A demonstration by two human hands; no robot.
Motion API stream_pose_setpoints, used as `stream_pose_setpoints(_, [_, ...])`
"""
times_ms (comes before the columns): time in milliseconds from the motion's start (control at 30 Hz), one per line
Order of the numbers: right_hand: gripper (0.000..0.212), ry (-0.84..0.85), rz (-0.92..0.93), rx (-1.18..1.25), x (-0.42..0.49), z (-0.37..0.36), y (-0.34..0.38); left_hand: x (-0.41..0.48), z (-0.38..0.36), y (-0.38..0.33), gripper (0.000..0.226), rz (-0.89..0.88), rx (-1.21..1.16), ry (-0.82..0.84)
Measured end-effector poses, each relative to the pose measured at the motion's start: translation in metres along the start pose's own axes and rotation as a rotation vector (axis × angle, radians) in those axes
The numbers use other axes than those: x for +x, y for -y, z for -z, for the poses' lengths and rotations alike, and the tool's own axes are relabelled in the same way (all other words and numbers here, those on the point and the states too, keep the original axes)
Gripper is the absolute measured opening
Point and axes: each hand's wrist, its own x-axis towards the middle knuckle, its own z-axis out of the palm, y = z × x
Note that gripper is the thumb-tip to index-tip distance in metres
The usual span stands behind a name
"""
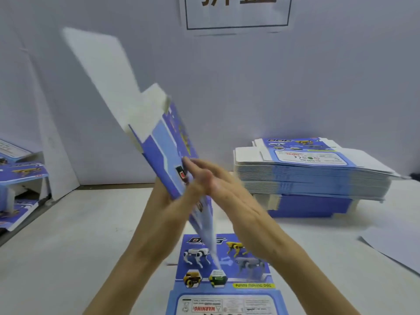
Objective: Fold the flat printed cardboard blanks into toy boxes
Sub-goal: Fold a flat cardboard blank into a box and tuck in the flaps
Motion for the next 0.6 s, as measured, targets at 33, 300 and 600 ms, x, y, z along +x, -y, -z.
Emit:
stream_pose_setpoints(33, [0.040, 0.001, -0.012, -0.036, 0.001, 0.006, -0.001, 0.003, 0.005, 0.001, 0.037, 0.012, -0.024, -0.074])
stream_pose_setpoints(300, [0.054, -0.402, -0.012, -0.105, 0.001, 0.059, -0.016, 0.012, 0.027, 0.012, 0.038, 0.213, -0.236, -0.109])
stream_pose_setpoints(600, [0.028, -0.676, 0.080, 0.123, 0.001, 0.054, -0.007, 0.017, 0.020, 0.014, 0.050, 0.100, -0.086, -0.213])
